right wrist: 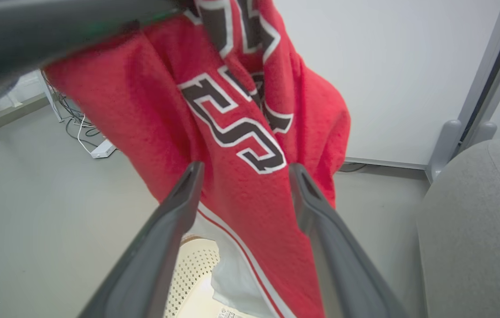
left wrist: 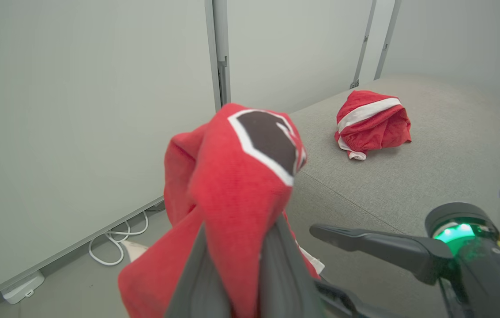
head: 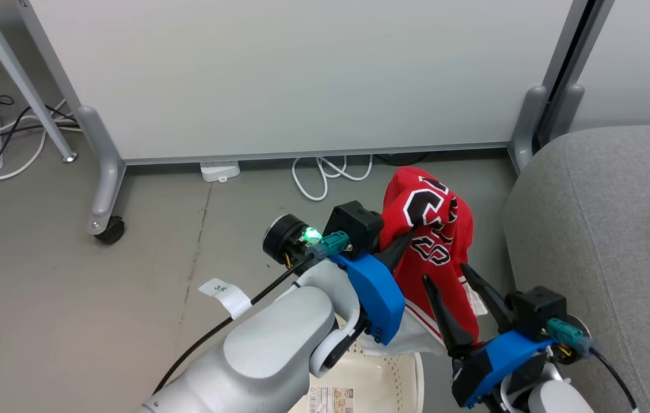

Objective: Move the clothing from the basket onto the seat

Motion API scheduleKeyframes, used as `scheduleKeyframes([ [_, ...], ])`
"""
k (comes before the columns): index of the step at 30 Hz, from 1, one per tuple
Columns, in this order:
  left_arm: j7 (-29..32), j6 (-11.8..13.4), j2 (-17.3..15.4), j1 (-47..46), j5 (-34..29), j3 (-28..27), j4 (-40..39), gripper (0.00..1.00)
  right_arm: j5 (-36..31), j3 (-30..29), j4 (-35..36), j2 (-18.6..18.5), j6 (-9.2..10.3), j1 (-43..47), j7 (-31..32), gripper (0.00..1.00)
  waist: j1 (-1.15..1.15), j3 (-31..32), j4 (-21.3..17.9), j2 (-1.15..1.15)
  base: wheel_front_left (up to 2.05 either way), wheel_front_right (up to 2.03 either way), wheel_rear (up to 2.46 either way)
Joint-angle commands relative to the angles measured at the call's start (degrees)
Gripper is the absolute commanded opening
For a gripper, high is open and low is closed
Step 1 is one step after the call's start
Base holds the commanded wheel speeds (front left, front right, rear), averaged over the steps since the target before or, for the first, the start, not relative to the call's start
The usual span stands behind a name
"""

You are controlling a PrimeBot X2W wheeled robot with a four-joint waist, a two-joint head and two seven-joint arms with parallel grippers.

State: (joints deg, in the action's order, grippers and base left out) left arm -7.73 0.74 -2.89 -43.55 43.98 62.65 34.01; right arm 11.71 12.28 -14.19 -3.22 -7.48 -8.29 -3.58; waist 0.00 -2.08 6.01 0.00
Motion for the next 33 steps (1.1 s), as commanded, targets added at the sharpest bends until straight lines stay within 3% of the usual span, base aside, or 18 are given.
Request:
scheduleKeyframes([
  [1,-0.06,0.32,0.01,-0.95,0.34,0.31,-0.41,0.0,0.0,0.03,-1.95,-0.55,-0.03,-1.9,-0.04,1.0,0.0,-0.18,0.15,0.0,0.0,0.0,0.0],
  [13,0.15,0.47,0.02,-1.7,1.02,1.8,-1.56,0.0,2.25,2.38,-11.35,-1.69,-0.03,-8.05,-1.47,1.0,0.0,-0.77,0.82,0.0,0.0,0.0,0.0],
  [25,-0.09,0.65,0.02,-1.96,1.96,2.91,-2.04,0.0,6.4,9.02,-17.44,-0.58,-0.03,-12.77,-3.84,1.0,0.0,-0.83,0.87,0.0,0.0,0.0,0.0],
  [33,0.13,0.71,0.01,-2.23,2.35,3.85,-2.58,0.0,8.46,10.3,-22.21,-0.28,-0.03,-16.18,-4.83,1.0,0.0,-0.57,1.29,0.0,0.0,0.0,0.0],
])
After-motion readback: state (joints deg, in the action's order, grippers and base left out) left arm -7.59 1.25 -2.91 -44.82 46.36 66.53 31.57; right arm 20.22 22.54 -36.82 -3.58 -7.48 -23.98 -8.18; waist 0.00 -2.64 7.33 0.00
